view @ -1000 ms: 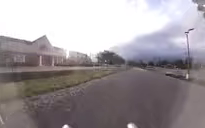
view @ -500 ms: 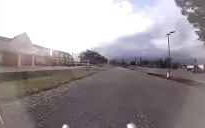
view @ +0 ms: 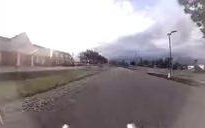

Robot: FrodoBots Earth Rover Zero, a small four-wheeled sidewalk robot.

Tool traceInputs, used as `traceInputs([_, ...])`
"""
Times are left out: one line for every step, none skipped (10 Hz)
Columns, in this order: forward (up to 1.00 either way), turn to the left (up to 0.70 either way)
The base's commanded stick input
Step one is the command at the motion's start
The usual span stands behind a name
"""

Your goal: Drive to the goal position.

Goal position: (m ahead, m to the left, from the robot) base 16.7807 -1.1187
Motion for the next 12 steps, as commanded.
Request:
traceInputs([0.7,0.0])
traceInputs([0.7,0.0])
traceInputs([0.7,0.0])
traceInputs([0.7,0.0])
traceInputs([0.7,0.0])
traceInputs([0.7,0.0])
traceInputs([0.7,0.0])
traceInputs([0.7,0.0])
traceInputs([0.7,0.0])
traceInputs([0.7,0.0])
traceInputs([0.7,0.0])
traceInputs([0.7,0.0])
